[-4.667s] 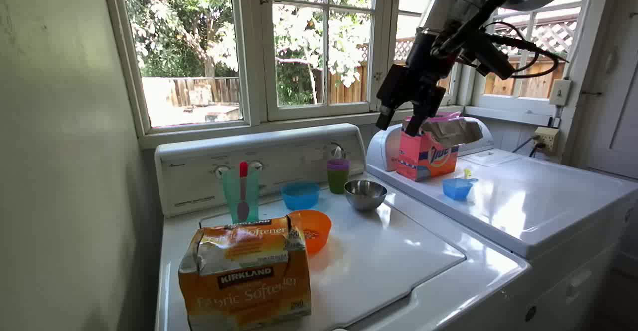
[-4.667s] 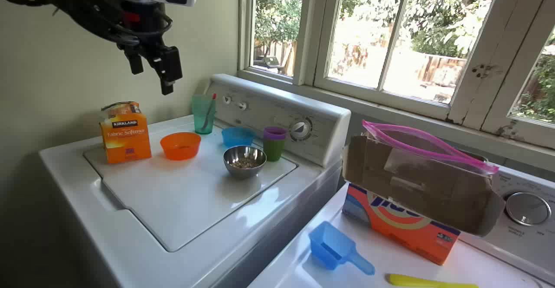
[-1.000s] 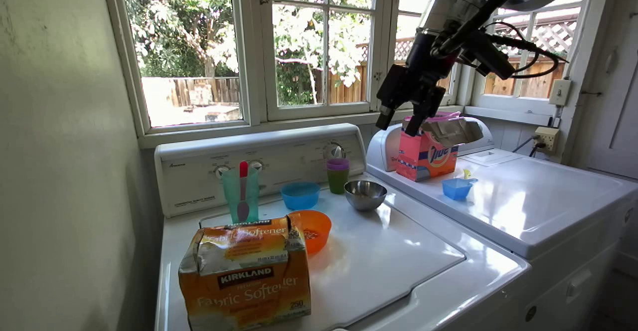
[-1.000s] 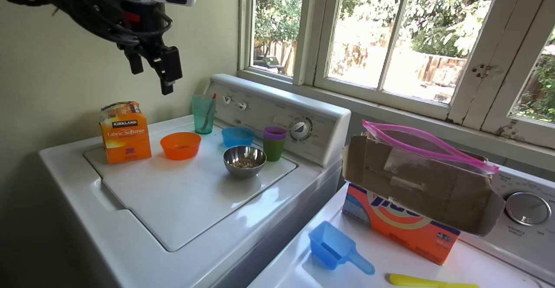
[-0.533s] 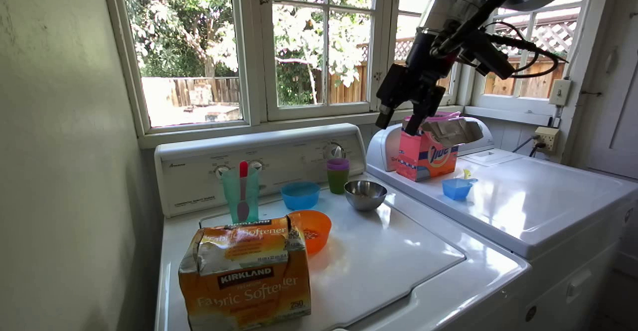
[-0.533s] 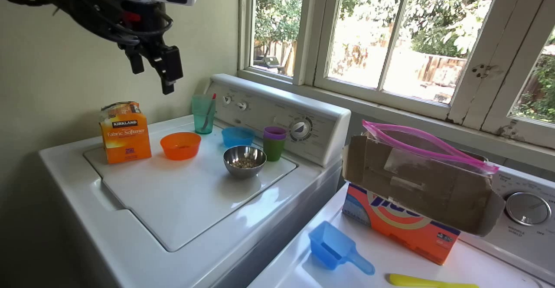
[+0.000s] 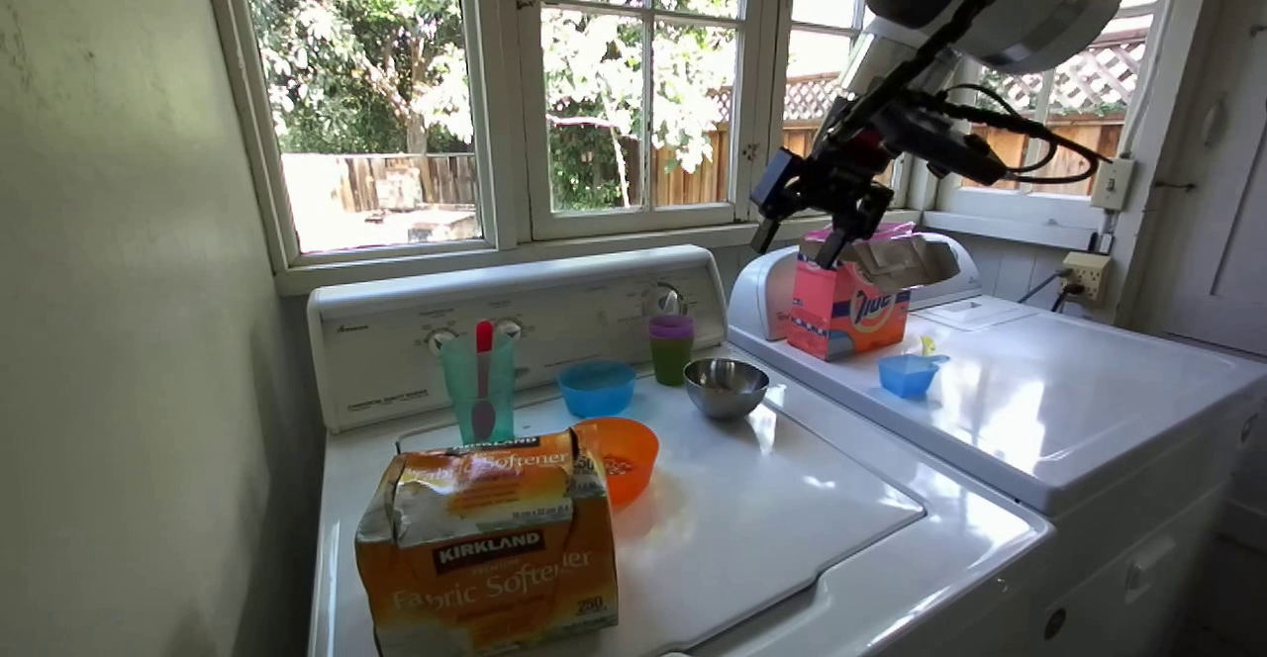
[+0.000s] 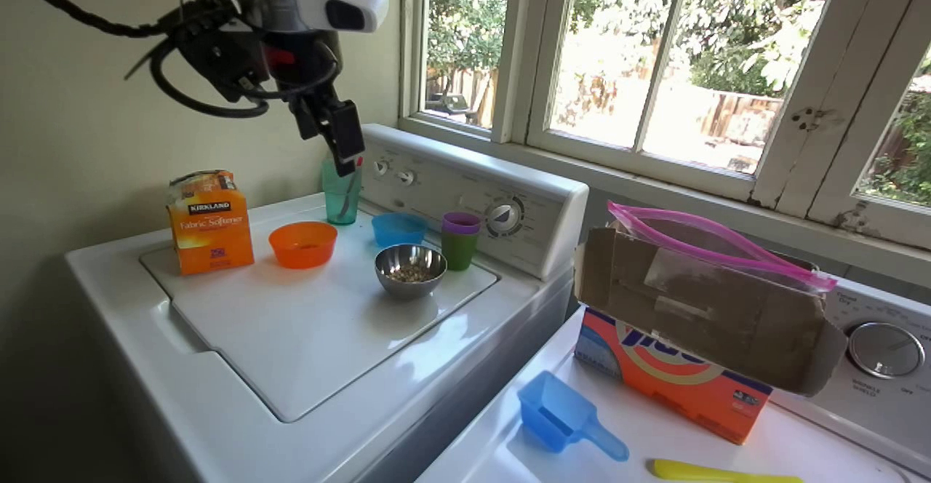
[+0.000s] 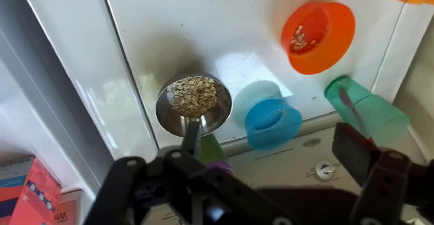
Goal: Pour the contents in the silver bowl into the orange bowl
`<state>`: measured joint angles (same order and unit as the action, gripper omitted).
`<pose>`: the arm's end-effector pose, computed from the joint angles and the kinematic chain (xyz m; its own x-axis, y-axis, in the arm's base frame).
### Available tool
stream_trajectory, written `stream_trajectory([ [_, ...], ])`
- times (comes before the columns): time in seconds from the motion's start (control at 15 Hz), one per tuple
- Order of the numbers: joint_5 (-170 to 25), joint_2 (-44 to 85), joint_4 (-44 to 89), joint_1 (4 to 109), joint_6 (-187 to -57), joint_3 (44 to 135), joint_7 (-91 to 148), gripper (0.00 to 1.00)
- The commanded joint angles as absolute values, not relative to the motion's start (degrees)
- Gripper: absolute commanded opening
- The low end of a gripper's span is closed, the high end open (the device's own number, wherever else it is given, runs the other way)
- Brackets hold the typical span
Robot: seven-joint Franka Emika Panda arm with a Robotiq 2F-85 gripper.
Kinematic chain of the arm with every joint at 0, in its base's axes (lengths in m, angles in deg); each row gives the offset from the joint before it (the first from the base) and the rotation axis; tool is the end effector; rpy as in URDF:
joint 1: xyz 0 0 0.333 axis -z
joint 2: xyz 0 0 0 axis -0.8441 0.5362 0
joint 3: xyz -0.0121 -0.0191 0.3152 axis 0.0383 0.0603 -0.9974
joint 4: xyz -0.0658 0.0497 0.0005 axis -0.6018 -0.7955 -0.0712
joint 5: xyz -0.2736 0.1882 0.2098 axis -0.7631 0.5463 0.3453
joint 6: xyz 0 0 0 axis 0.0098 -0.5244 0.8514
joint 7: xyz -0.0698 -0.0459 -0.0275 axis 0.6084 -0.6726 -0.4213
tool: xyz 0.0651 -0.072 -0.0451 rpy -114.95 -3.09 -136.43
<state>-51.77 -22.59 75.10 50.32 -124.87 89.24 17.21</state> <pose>0.4257 0.0263 0.4683 0.9478 -0.0637 0.3123 0.0219 -0.9645 -0.2633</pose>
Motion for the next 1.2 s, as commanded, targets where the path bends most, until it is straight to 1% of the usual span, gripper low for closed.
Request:
stream_trajectory([
  [0.0,-51.3,-16.8,71.5,53.1,-124.7,90.2,19.8,1.0],
  [0.13,-50.7,-14.7,69.5,54.4,-122.0,92.5,18.0,1.0],
  [0.2,-51.5,-17.6,72.3,53.9,-124.6,90.5,18.4,1.0],
  [0.47,-51.4,-15.1,70.5,55.1,-124.2,91.9,18.1,1.0],
  [0.73,-49.1,-10.9,67.8,57.6,-126.8,92.1,27.6,1.0],
  [1.13,-54.0,-2.6,65.1,60.9,-129.3,89.9,39.1,1.0],
])
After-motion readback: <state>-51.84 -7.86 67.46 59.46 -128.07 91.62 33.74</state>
